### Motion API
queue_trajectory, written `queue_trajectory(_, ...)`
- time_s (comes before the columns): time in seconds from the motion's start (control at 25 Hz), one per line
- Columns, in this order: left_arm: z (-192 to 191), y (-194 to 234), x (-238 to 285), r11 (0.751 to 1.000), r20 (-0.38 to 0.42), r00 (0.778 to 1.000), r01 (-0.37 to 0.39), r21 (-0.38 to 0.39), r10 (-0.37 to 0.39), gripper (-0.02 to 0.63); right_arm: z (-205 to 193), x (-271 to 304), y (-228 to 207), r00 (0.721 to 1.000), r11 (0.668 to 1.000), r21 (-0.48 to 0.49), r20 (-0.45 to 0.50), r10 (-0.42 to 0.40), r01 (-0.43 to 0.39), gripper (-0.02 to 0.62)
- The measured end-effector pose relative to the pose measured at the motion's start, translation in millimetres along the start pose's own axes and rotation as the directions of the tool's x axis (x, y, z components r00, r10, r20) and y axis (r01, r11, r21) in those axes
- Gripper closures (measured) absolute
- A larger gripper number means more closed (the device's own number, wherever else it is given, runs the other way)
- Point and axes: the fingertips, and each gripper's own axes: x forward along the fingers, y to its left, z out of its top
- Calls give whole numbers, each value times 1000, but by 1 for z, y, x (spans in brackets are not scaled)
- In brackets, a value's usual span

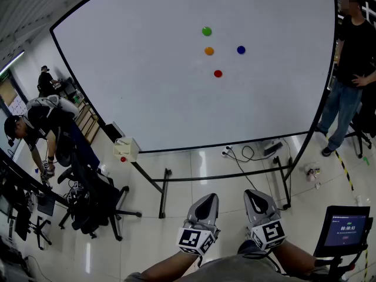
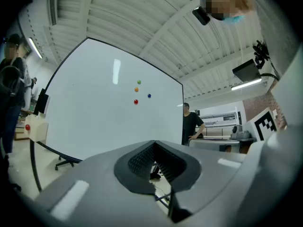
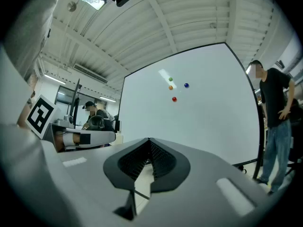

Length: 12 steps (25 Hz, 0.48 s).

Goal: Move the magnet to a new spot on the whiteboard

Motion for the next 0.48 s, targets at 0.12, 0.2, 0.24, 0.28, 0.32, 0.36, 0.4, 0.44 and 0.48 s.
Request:
queue_trajectory(0.12, 1, 2, 41, 1000, 14, 1000, -6, 4, 6, 604, 0, 20, -34, 1000, 1000, 15, -17, 2, -2, 588)
queue_trajectory(0.2, 3, 2, 68, 1000, 20, 1000, -15, 9, 15, 604, 1, 32, -55, 1000, 1000, 9, -14, 15, -15, 588)
queue_trajectory(0.24, 5, 2, 80, 1000, 22, 999, -23, 10, 23, 604, 2, 38, -65, 1000, 1000, 3, -9, 26, -26, 588)
queue_trajectory(0.28, 7, 2, 93, 999, 24, 999, -33, 11, 33, 604, 4, 44, -74, 999, 999, -2, -4, 38, -38, 588)
queue_trajectory(0.32, 10, 3, 105, 999, 27, 999, -44, 13, 43, 604, 6, 50, -84, 999, 999, -7, 1, 50, -50, 588)
queue_trajectory(0.36, 11, 4, 116, 998, 32, 998, -53, 15, 53, 604, 9, 55, -93, 998, 998, -12, 6, 61, -61, 588)
queue_trajectory(0.4, 12, 5, 127, 998, 37, 997, -63, 17, 62, 604, 11, 61, -102, 997, 997, -17, 11, 72, -72, 588)
queue_trajectory(0.44, 14, 6, 138, 997, 42, 996, -73, 19, 72, 604, 13, 67, -111, 997, 997, -20, 13, 80, -80, 588)
queue_trajectory(0.48, 16, 7, 147, 996, 47, 996, -84, 22, 82, 604, 15, 72, -120, 996, 996, -23, 17, 88, -88, 588)
